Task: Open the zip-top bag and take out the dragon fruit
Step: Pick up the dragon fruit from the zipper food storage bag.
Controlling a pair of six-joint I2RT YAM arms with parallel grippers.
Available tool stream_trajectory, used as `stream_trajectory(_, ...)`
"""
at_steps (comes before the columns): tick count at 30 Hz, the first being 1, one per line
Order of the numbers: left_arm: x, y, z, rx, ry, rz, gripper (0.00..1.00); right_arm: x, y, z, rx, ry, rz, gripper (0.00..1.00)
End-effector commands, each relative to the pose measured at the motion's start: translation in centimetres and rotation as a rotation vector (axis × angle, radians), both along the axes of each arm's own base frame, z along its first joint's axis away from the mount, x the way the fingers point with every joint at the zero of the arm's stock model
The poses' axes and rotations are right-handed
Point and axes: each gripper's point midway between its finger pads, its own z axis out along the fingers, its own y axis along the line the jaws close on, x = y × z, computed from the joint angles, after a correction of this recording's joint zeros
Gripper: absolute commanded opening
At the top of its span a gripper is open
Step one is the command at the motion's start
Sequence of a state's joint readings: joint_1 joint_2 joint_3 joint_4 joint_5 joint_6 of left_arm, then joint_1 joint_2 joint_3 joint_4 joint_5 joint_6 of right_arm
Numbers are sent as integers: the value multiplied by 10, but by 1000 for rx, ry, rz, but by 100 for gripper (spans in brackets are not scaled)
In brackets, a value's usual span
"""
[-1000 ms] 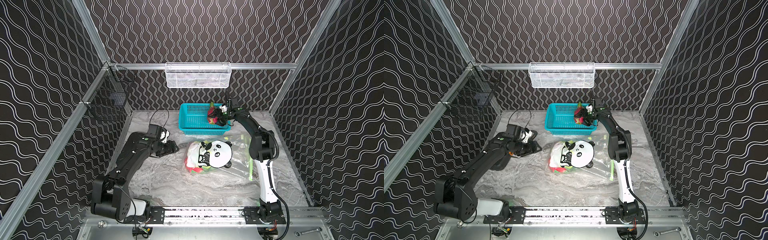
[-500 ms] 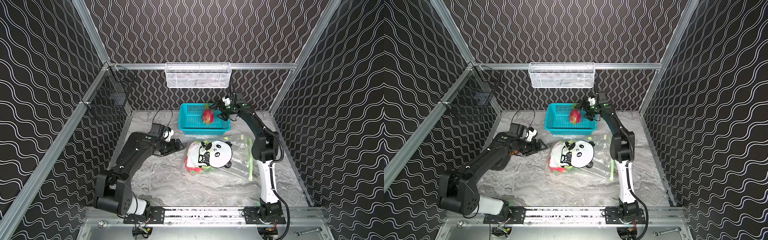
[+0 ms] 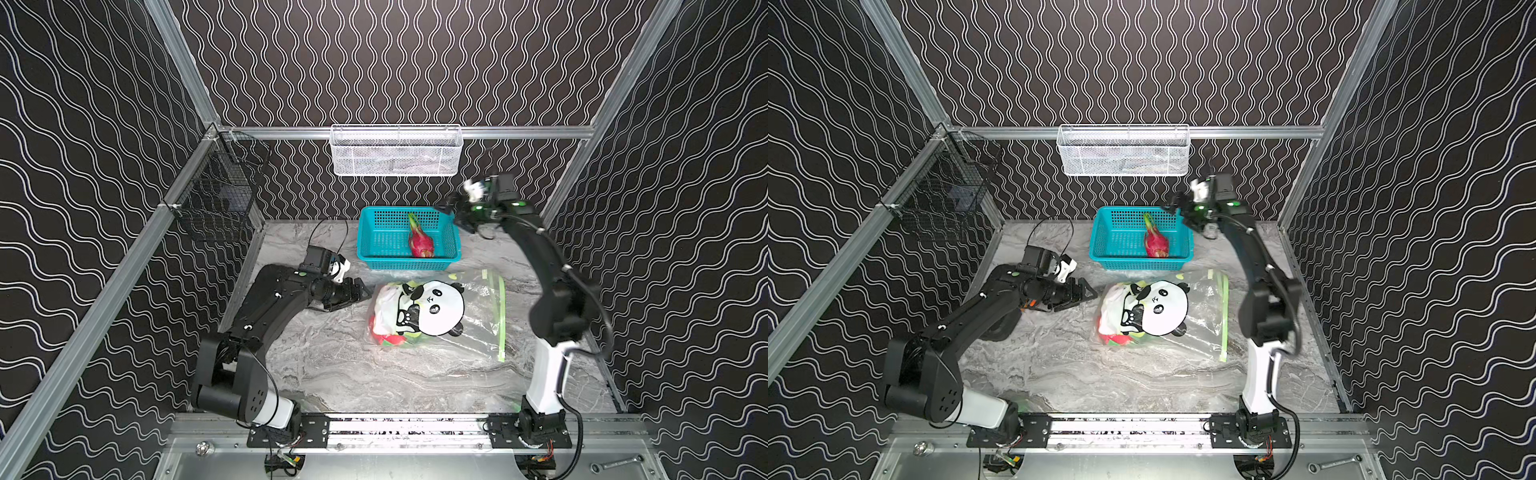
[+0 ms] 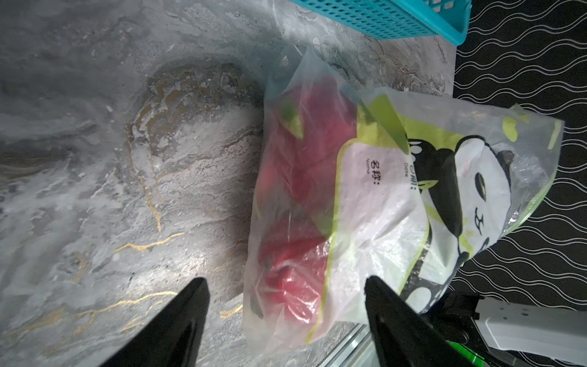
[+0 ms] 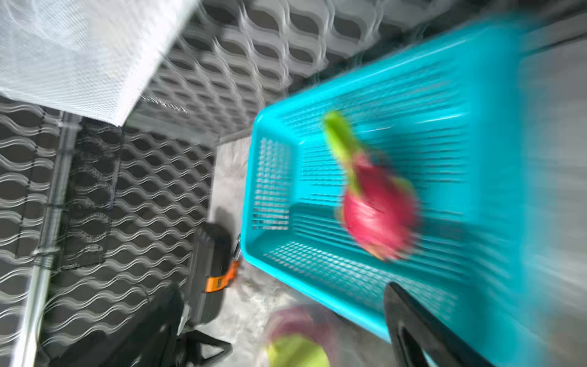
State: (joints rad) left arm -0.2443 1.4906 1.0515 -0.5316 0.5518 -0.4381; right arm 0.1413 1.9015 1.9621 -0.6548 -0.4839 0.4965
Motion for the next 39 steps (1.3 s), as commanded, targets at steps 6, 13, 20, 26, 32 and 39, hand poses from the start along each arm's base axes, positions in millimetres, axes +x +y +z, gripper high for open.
stream_trajectory(6, 11, -8, -3, -21, -31, -43, 81, -178, -148, -33, -237, 167, -413, 56)
stream_trajectory(13, 7, -7, -13, -3, -19, -48, 81, -234, -161, -77, -133, 275, -469, 32)
stream_trajectory(20, -4, -3, -16, 5, -12, -50, 81, -228, -121, -116, 103, 352, -325, 18)
stream_trajectory(26, -7, -2, -18, 15, -10, -58, 81, -209, -97, -121, 257, 336, -194, 14)
stream_trajectory(32, -6, -3, -24, 11, 6, -63, 81, -207, -82, -111, 344, 297, -108, 15)
stream_trajectory(39, -10, -13, -27, -68, 25, -65, 81, -222, -44, -143, 439, 411, -12, 29)
